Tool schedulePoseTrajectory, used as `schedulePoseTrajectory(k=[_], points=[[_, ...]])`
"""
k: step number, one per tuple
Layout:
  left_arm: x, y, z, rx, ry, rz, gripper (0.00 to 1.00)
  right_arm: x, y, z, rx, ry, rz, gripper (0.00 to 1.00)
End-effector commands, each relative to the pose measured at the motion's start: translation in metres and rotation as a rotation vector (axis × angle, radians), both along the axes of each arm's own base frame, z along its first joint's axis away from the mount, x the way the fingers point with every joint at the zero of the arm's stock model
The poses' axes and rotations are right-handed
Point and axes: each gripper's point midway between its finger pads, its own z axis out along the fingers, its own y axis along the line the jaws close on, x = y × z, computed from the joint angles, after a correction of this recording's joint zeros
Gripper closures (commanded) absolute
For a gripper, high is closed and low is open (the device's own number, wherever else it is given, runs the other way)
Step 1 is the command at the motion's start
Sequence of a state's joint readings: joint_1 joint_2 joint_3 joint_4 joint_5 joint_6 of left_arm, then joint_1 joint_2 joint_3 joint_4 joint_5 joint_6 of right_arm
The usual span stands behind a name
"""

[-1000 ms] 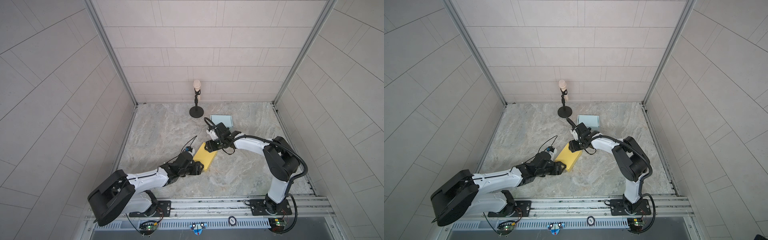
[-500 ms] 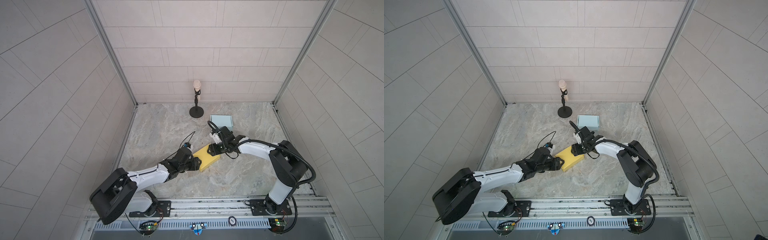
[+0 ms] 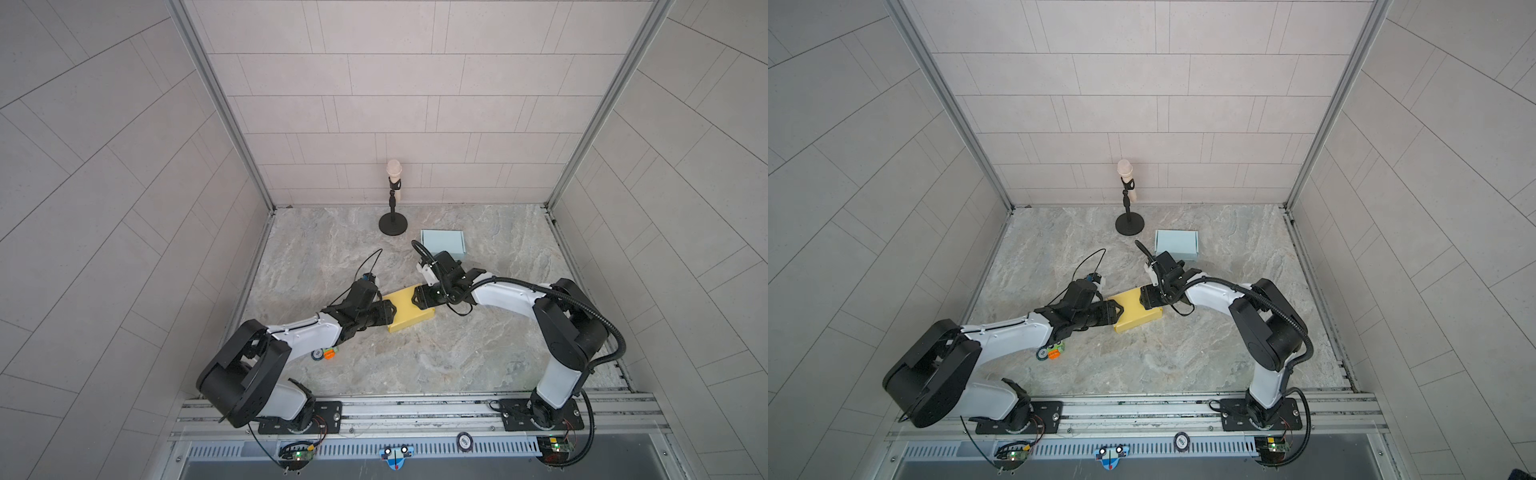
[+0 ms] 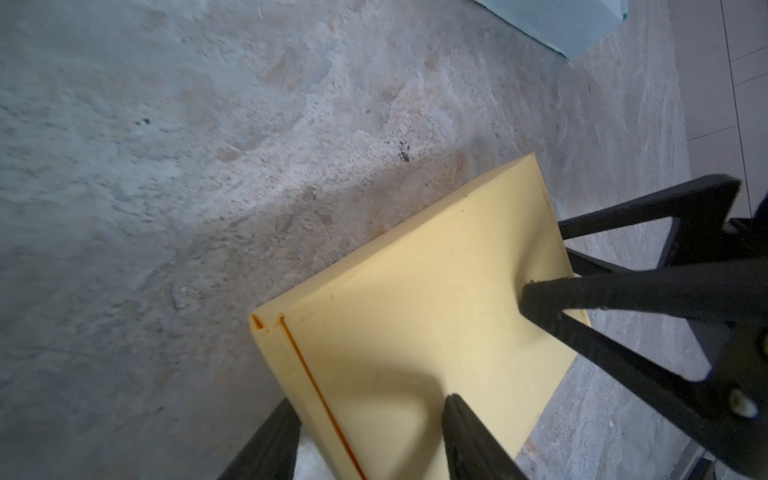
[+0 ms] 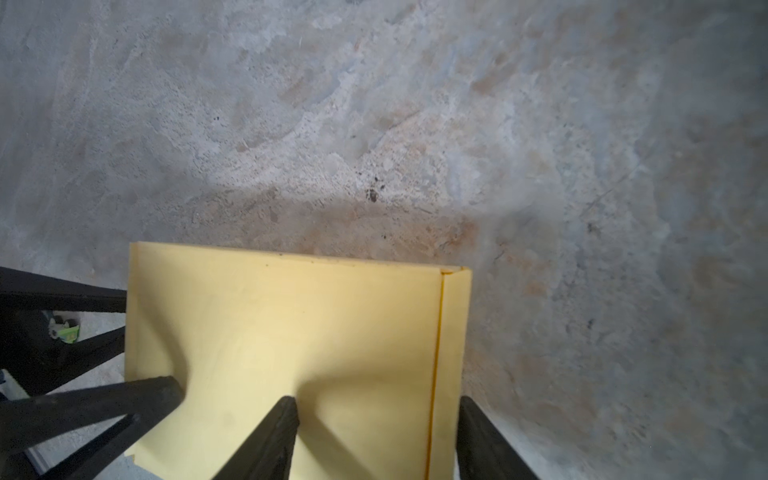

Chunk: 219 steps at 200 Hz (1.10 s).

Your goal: Fold the paper box

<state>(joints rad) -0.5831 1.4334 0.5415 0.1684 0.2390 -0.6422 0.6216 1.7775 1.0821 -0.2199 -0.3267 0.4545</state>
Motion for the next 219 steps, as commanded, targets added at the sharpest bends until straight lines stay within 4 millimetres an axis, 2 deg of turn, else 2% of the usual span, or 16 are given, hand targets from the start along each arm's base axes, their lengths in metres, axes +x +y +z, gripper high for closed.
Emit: schedulePoseTrajectory(k=[1, 43, 45, 49, 89, 129, 182, 219], points=[[0.016, -0.010, 0.010, -0.029, -0.044, -0.046, 0.42, 0.000, 0.028, 0.006, 0.053, 0.013, 0.056, 0.39], [0.037, -0.005, 0.011, -0.024, -0.048, -0.030, 0.44, 0.021, 0.045, 0.014, 0.051, 0.005, 0.076, 0.40], [0.043, 0.003, 0.010, -0.021, -0.047, -0.006, 0.44, 0.022, 0.046, 0.014, 0.050, 0.005, 0.077, 0.40], [0.047, 0.007, 0.011, -0.019, -0.048, 0.005, 0.44, 0.024, 0.047, 0.015, 0.050, 0.005, 0.078, 0.40], [0.073, 0.018, 0.013, -0.003, -0.057, 0.032, 0.44, 0.044, 0.064, 0.019, 0.066, -0.001, 0.089, 0.41], [0.100, 0.021, 0.010, -0.013, -0.050, 0.054, 0.45, 0.067, 0.076, 0.027, 0.072, -0.017, 0.078, 0.41], [0.132, 0.018, 0.010, -0.007, -0.047, 0.055, 0.45, 0.093, 0.085, 0.022, 0.062, -0.014, 0.062, 0.41], [0.151, 0.021, 0.017, -0.010, -0.058, 0.068, 0.45, 0.110, 0.087, 0.030, 0.068, -0.043, 0.040, 0.42]])
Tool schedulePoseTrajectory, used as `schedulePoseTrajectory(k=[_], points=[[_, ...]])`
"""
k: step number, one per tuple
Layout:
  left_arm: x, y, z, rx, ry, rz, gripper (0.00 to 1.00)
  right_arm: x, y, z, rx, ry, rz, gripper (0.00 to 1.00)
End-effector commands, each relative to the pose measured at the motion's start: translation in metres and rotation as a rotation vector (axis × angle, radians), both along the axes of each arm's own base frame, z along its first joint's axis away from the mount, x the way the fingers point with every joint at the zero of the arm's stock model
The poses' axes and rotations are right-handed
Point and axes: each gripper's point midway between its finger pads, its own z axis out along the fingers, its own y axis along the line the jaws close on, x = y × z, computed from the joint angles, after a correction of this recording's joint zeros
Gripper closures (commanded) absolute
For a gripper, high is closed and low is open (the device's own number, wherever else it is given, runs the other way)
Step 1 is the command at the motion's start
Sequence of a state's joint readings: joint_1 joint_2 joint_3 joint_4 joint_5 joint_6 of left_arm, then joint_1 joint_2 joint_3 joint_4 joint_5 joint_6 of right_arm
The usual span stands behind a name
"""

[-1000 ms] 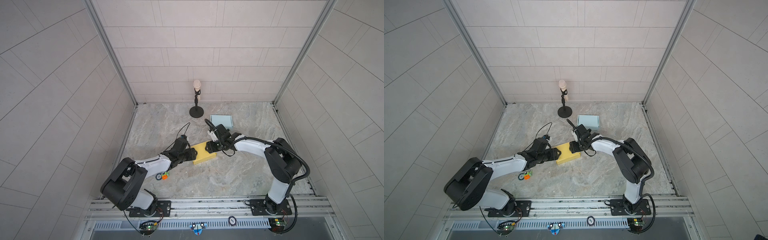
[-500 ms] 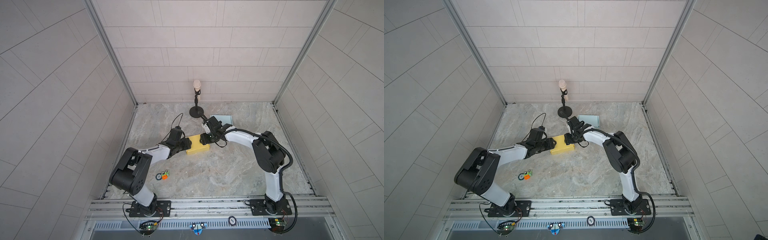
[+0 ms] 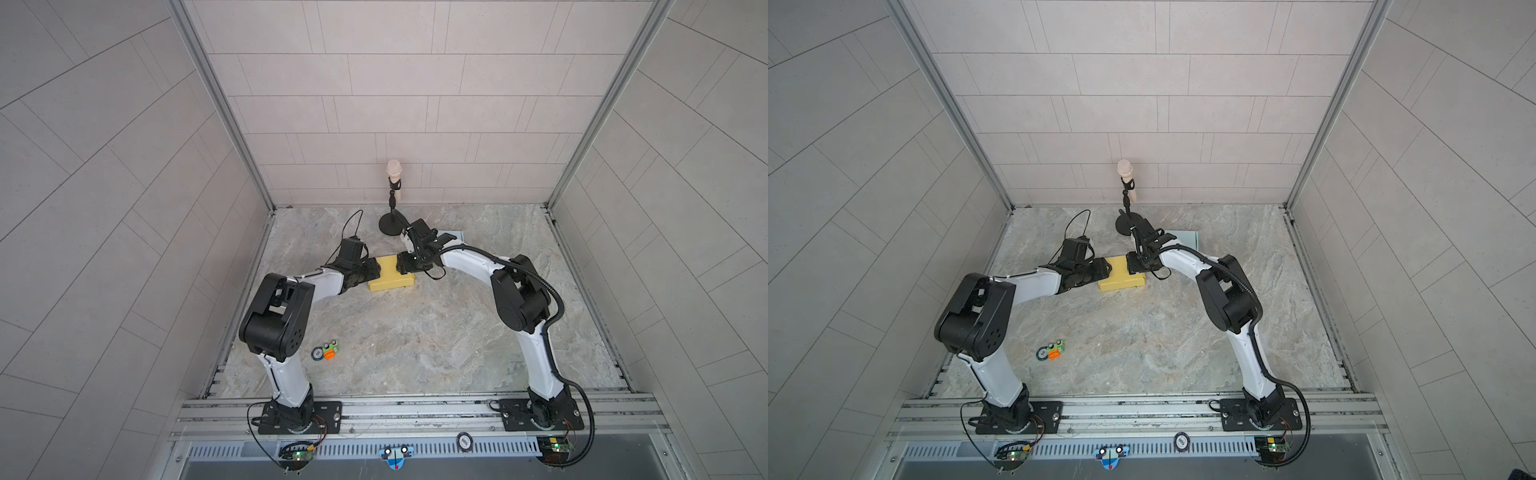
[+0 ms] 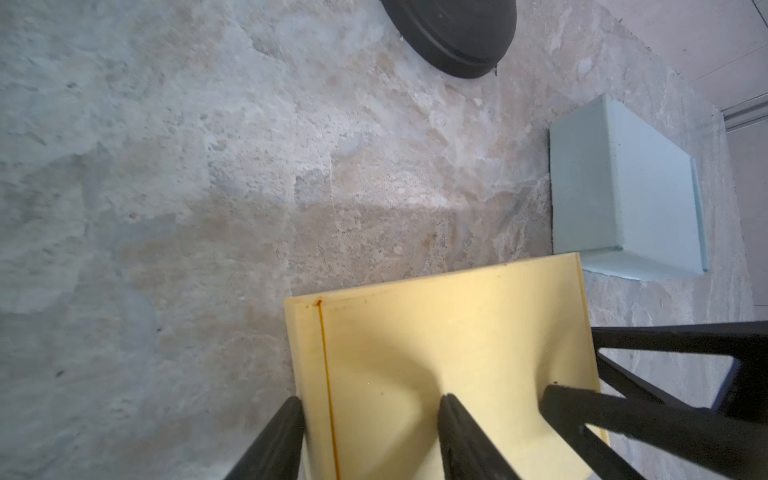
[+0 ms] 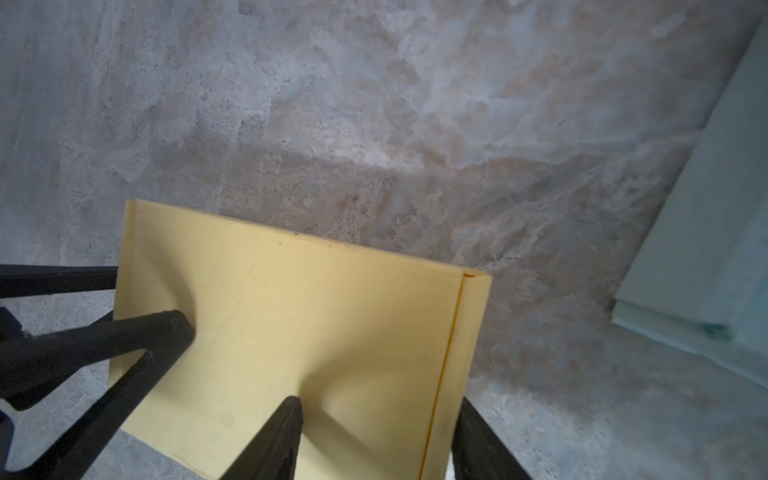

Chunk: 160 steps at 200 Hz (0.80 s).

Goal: Fold the paper box
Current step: 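Push the yellow box with both grippers next to the black stand base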

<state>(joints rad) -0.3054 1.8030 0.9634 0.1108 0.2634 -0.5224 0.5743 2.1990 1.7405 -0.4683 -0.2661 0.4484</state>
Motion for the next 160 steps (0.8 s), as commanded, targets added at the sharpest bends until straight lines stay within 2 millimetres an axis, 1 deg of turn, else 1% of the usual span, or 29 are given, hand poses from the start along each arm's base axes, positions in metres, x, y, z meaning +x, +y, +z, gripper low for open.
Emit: schedulePoseTrajectory(k=[1, 31, 68, 107, 160], points=[[0.005, -0.029, 0.011, -0.056, -0.019, -0.108, 0.45, -0.008, 0.047, 0.022, 0.117, -0.023, 0.117, 0.42], [0.017, -0.034, 0.016, -0.062, -0.024, -0.123, 0.46, 0.003, 0.052, 0.020, 0.128, -0.021, 0.110, 0.42], [0.032, -0.031, 0.018, -0.062, -0.026, -0.112, 0.46, 0.013, 0.058, 0.016, 0.138, -0.028, 0.099, 0.42], [0.049, -0.027, 0.015, -0.061, -0.012, -0.103, 0.46, 0.028, 0.061, 0.019, 0.152, -0.049, 0.081, 0.42], [0.073, -0.022, 0.010, -0.058, -0.001, -0.090, 0.46, 0.046, 0.066, 0.014, 0.158, -0.049, 0.062, 0.42]])
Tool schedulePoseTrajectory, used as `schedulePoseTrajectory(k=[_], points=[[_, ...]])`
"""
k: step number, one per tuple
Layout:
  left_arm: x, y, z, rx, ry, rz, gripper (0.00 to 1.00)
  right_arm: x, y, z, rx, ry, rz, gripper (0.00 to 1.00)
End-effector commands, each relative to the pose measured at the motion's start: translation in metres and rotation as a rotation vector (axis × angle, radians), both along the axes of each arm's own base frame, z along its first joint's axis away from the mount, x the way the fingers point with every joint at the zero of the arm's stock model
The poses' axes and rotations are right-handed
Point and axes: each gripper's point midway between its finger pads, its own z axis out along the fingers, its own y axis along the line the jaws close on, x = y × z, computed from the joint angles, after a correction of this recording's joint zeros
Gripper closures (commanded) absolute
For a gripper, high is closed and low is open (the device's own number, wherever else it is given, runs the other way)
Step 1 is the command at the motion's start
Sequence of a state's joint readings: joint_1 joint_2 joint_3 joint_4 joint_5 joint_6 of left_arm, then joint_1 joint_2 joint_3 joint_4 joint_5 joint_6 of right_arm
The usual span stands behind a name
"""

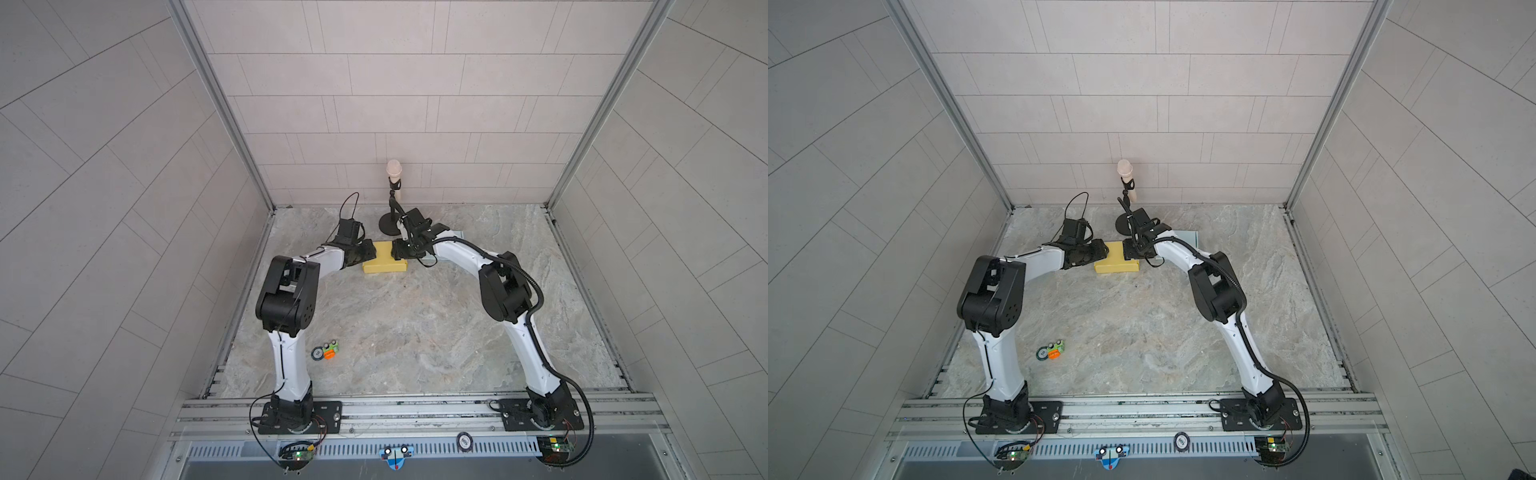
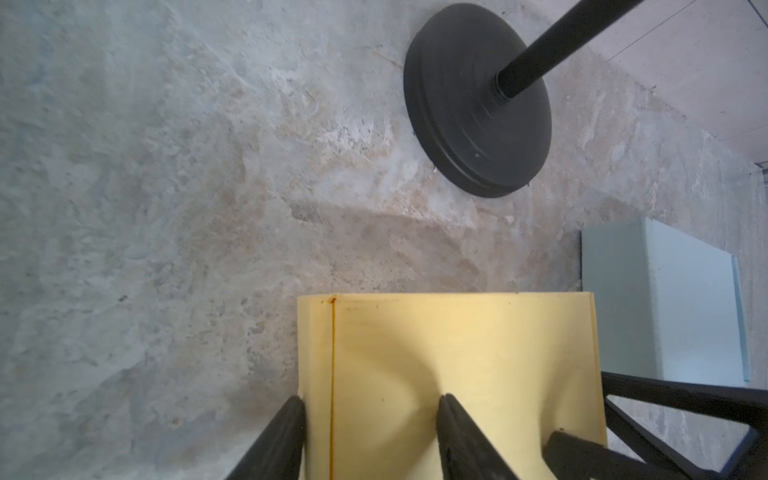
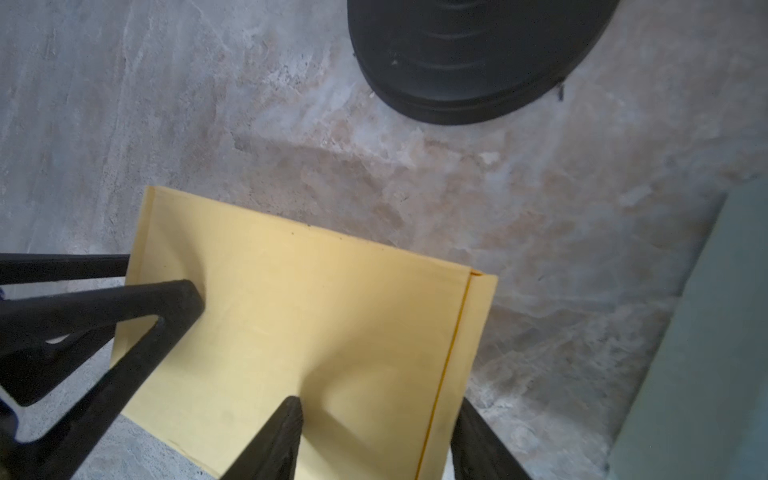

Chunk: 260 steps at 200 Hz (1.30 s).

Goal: Fold the paper box
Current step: 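Push the yellow box with both grippers next to the black stand base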

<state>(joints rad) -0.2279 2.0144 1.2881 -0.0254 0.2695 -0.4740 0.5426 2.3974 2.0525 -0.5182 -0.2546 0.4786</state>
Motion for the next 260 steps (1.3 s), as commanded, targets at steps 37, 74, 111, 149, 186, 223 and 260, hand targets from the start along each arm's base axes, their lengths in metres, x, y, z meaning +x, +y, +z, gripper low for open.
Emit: schedulePoseTrajectory(k=[37, 74, 111, 149, 186, 223, 260], points=[[0.013, -0.041, 0.004, -0.095, 0.002, -0.129, 0.46, -0.003, 0.058, 0.011, 0.118, -0.011, 0.121, 0.42], [0.021, -0.042, -0.001, -0.102, 0.007, -0.124, 0.46, 0.004, 0.056, 0.009, 0.122, -0.016, 0.111, 0.42], [0.026, -0.040, -0.007, -0.095, 0.016, -0.113, 0.46, 0.008, 0.052, 0.004, 0.129, -0.012, 0.111, 0.42], [0.029, -0.037, -0.011, -0.098, 0.025, -0.100, 0.45, 0.013, 0.050, 0.000, 0.129, -0.011, 0.103, 0.41], [0.031, -0.034, -0.009, -0.095, 0.019, -0.093, 0.42, 0.016, 0.047, 0.001, 0.128, -0.012, 0.096, 0.41], [0.031, -0.027, -0.006, -0.092, 0.018, -0.082, 0.37, 0.017, 0.044, -0.002, 0.124, -0.007, 0.087, 0.39], [0.031, -0.018, -0.002, -0.091, 0.011, -0.067, 0.33, 0.020, 0.039, 0.002, 0.119, -0.017, 0.076, 0.34]])
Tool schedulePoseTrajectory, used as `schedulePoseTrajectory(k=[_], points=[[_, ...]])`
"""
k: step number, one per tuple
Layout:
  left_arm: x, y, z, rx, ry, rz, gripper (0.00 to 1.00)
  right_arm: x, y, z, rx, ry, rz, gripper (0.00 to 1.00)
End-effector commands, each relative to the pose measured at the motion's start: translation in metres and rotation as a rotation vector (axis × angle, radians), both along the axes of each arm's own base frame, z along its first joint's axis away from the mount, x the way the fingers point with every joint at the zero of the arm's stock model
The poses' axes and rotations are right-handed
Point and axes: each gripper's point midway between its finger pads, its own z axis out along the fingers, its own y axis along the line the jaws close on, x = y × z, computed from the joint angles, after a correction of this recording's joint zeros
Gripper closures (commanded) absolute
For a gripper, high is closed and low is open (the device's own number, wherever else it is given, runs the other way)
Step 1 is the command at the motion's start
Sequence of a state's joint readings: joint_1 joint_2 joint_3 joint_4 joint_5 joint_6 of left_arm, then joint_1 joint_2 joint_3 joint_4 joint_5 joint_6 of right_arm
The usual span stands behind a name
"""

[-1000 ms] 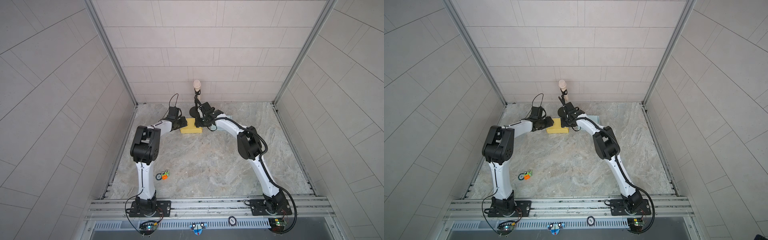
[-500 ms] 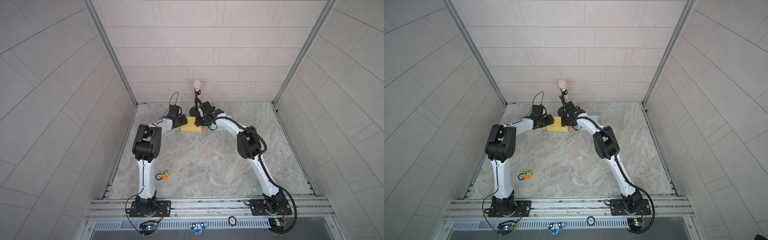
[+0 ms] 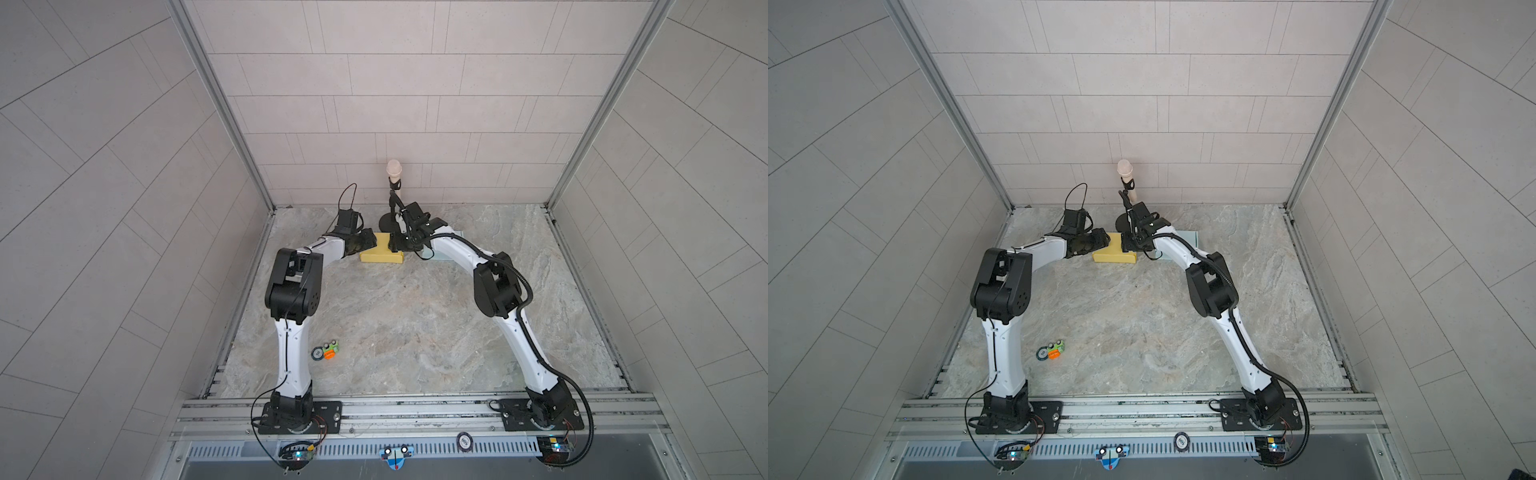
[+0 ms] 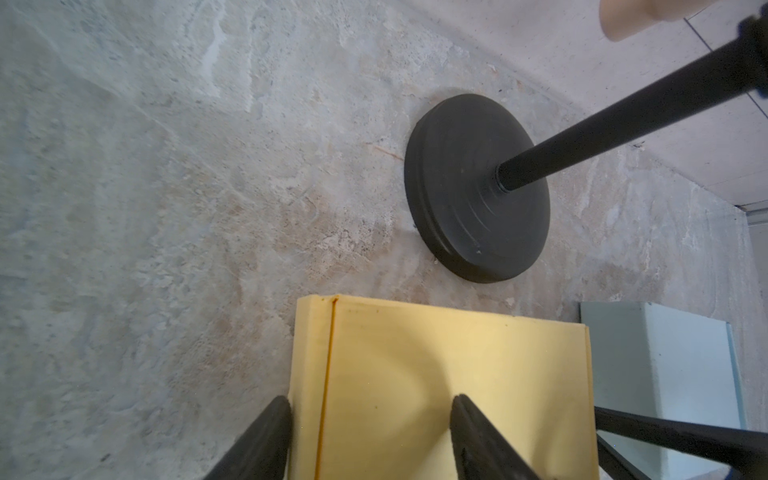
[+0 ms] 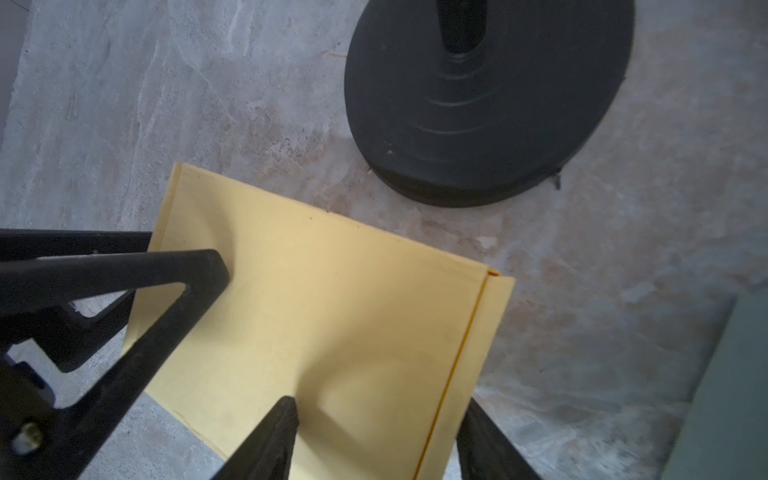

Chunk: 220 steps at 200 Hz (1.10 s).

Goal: Fold the paper box
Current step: 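Push the yellow box with both grippers next to the black stand base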

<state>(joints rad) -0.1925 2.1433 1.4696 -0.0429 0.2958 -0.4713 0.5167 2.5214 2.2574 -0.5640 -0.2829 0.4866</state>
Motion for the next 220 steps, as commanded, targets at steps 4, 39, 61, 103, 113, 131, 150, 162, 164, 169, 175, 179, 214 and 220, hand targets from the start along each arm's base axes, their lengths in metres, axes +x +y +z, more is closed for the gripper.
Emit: schedulePoseTrajectory(k=[4, 39, 61, 103, 113, 131, 150, 162, 164, 169, 175, 179, 214, 220], points=[[-0.014, -0.023, -0.004, -0.065, 0.041, -0.083, 0.32, -0.011, 0.035, 0.002, 0.076, -0.006, 0.094, 0.33], [-0.013, -0.017, -0.001, -0.071, 0.032, -0.073, 0.27, -0.008, 0.030, 0.009, 0.070, -0.018, 0.078, 0.25], [-0.012, -0.015, 0.004, -0.074, 0.024, -0.070, 0.20, -0.007, 0.029, 0.013, 0.068, -0.028, 0.082, 0.15], [-0.010, -0.002, 0.011, -0.115, 0.010, -0.044, 0.00, -0.004, 0.022, 0.019, 0.090, -0.041, 0.063, 0.00], [-0.011, 0.003, 0.016, -0.115, 0.000, -0.037, 0.00, -0.004, 0.021, 0.022, 0.089, -0.048, 0.060, 0.01], [-0.014, 0.011, 0.021, -0.114, -0.010, -0.024, 0.00, -0.005, 0.019, 0.028, 0.094, -0.062, 0.058, 0.01], [-0.019, 0.019, 0.028, -0.117, -0.021, -0.008, 0.00, -0.007, 0.017, 0.035, 0.099, -0.077, 0.055, 0.00], [-0.023, 0.023, 0.033, -0.114, -0.031, 0.002, 0.00, -0.009, 0.015, 0.040, 0.098, -0.085, 0.051, 0.01], [-0.024, 0.024, 0.034, -0.113, -0.032, 0.003, 0.00, -0.009, 0.015, 0.042, 0.099, -0.088, 0.051, 0.01], [-0.026, 0.025, 0.036, -0.111, -0.037, 0.007, 0.00, -0.010, 0.013, 0.043, 0.096, -0.091, 0.048, 0.01], [-0.028, 0.026, 0.038, -0.110, -0.042, 0.009, 0.00, -0.011, 0.012, 0.047, 0.095, -0.100, 0.048, 0.01], [-0.030, 0.027, 0.039, -0.109, -0.043, 0.012, 0.00, -0.012, 0.011, 0.049, 0.093, -0.102, 0.046, 0.01], [-0.044, 0.033, 0.054, -0.086, -0.067, 0.027, 0.00, -0.022, 0.003, 0.066, 0.094, -0.129, 0.048, 0.01], [-0.047, 0.035, 0.057, -0.082, -0.076, 0.033, 0.00, -0.024, 0.001, 0.071, 0.098, -0.137, 0.048, 0.01]])
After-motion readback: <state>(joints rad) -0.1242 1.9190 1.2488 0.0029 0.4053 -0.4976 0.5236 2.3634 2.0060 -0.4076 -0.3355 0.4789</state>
